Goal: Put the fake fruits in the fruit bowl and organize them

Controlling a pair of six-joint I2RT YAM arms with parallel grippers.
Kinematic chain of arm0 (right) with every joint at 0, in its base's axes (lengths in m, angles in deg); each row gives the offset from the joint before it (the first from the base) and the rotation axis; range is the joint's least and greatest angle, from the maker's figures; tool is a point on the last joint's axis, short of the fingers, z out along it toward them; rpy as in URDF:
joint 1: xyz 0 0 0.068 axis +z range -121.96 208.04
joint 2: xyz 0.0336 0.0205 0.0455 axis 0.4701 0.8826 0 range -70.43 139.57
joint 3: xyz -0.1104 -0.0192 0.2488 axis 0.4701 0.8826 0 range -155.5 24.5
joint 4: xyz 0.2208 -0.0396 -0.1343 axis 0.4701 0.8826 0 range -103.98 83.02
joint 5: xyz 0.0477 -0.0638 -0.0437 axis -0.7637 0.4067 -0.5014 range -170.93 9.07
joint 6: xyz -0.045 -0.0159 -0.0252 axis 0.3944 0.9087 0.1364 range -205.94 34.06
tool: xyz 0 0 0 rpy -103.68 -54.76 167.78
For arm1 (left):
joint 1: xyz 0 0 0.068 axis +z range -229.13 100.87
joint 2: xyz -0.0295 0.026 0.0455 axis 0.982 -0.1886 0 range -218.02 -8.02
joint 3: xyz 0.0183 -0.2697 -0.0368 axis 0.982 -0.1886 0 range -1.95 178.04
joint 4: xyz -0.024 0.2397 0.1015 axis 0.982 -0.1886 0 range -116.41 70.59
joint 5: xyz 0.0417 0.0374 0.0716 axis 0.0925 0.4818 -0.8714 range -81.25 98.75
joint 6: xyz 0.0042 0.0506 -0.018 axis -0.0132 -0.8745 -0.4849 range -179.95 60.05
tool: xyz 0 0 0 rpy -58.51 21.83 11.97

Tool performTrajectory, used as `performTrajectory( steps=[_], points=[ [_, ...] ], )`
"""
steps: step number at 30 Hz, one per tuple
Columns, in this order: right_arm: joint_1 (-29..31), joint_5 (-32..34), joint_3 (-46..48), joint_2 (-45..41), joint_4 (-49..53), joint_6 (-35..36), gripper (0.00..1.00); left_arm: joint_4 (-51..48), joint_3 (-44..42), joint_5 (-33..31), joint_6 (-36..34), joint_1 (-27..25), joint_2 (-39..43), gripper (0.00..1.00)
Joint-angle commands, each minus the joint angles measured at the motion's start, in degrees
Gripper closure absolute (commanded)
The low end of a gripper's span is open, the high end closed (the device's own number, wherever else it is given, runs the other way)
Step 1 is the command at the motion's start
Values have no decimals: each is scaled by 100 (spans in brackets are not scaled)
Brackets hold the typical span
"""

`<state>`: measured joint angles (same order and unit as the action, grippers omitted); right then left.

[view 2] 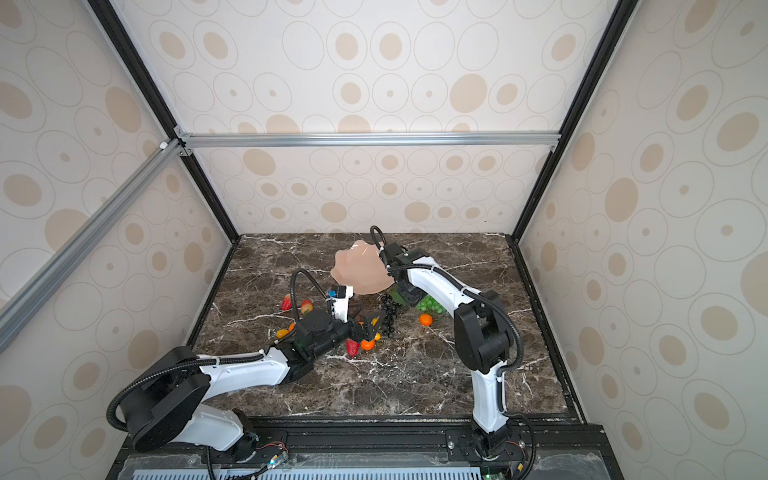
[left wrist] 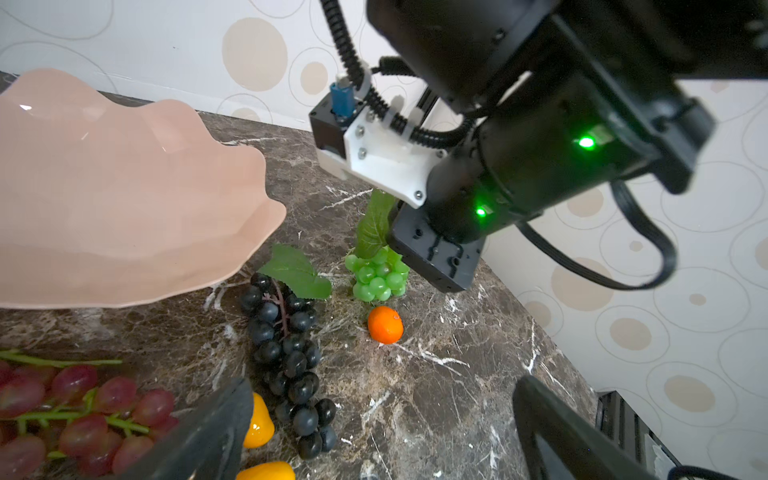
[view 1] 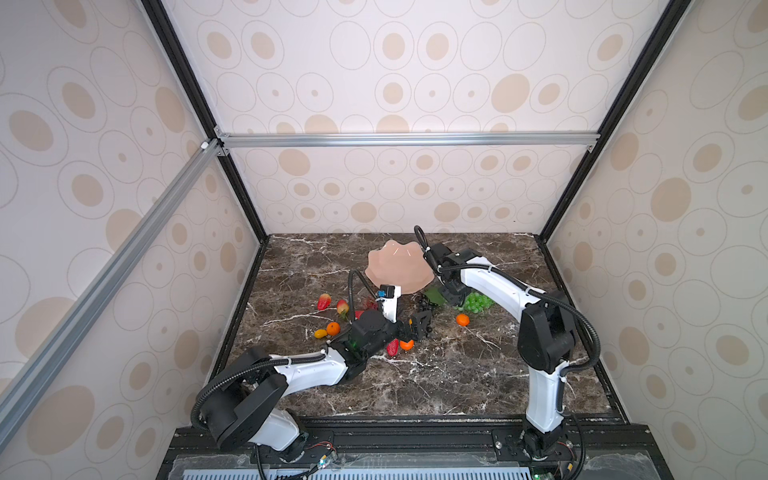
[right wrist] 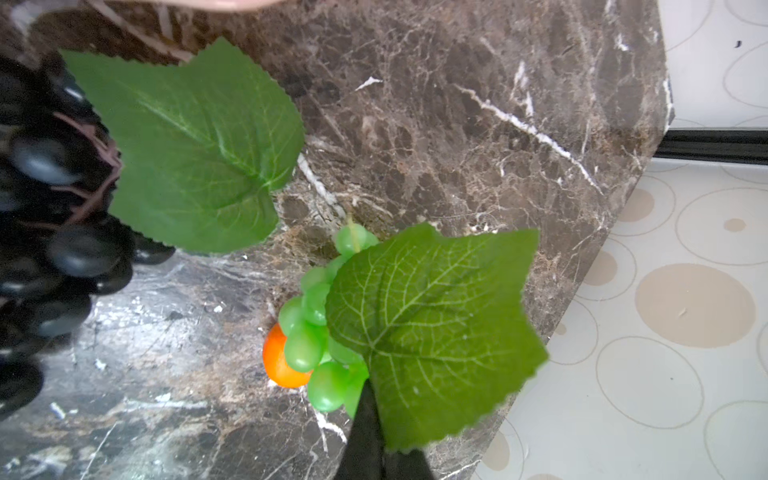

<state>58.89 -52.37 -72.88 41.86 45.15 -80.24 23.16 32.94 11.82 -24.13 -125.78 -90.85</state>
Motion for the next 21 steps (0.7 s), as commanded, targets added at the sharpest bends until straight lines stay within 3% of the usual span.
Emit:
performTrajectory(
  steps=[1,7,11,15,21],
  points=[
    [-8,280,3,-458,313,-294,100,-677,556,-279,29,25,83,2],
    [-98,631,-190,-872,557,-646,100,-1519,1096,-512,-233,26,136,2],
    [-105,747,-506,-1092,697,-881,100,-1735,1328,-29,-731,67,236,2],
    [-104,722,-961,-1209,882,-1086,100,-1971,1670,563,-804,233,179,2],
    [71,633,-1527,-1328,813,-1163,100,-1892,1662,758,-874,589,351,2]
  ],
)
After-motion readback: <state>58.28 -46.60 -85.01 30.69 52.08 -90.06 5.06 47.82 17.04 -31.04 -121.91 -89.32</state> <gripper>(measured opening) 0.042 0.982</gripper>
